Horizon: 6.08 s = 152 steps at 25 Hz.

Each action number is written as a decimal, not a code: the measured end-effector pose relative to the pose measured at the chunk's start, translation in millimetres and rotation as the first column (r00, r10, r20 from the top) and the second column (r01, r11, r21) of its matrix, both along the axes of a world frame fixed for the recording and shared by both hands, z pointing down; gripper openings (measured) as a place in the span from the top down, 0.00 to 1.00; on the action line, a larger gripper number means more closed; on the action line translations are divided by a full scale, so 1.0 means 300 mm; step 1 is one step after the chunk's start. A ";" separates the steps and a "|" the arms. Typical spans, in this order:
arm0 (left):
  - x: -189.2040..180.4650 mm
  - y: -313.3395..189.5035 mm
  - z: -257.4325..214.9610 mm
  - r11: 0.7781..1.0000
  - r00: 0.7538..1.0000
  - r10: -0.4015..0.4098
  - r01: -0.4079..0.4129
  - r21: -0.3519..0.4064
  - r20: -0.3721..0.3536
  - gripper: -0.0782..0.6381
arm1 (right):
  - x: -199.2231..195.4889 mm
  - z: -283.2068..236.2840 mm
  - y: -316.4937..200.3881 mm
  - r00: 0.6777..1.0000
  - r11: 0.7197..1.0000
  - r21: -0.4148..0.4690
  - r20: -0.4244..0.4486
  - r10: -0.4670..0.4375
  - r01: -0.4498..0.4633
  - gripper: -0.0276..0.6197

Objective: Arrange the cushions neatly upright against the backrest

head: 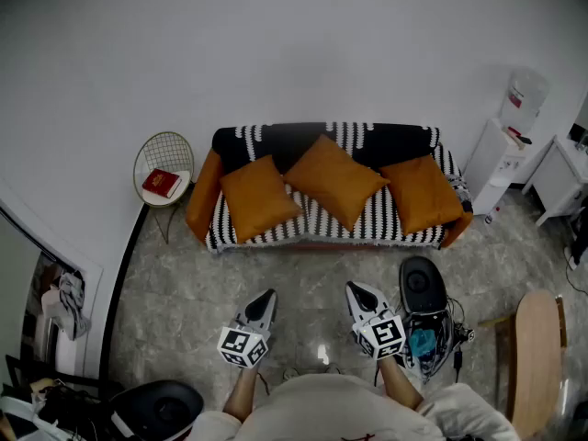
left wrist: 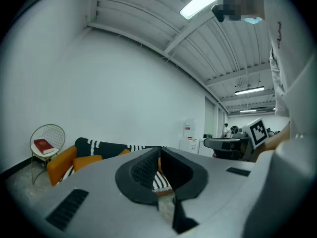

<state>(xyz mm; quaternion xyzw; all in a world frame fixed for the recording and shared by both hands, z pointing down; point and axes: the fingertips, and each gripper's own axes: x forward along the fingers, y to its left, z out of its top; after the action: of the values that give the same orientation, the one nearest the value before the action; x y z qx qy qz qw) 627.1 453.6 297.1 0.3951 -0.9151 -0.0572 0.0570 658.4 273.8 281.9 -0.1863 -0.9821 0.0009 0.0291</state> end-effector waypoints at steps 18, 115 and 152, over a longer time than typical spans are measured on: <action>0.080 -0.132 0.031 0.999 0.999 -0.038 0.038 -0.013 -0.007 0.84 | 0.062 0.050 -0.124 0.999 0.998 -0.039 -0.010 -0.048 0.048 0.92; -1.860 0.386 0.178 0.959 0.952 -0.283 0.281 -0.033 -0.117 0.84 | -2.064 0.139 0.441 0.938 0.942 -0.006 -0.085 -0.335 0.335 0.92; -2.400 0.534 0.647 0.919 0.810 -0.394 0.363 -0.155 -0.435 0.84 | -2.623 0.673 0.309 0.833 0.945 -0.036 -0.461 -0.305 0.326 0.92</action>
<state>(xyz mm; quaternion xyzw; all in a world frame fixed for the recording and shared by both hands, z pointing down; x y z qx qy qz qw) -93.0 613.8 491.3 0.1782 -0.9371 -0.1291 0.2710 -128.4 366.3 483.8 -0.3393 -0.9024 0.0186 0.2651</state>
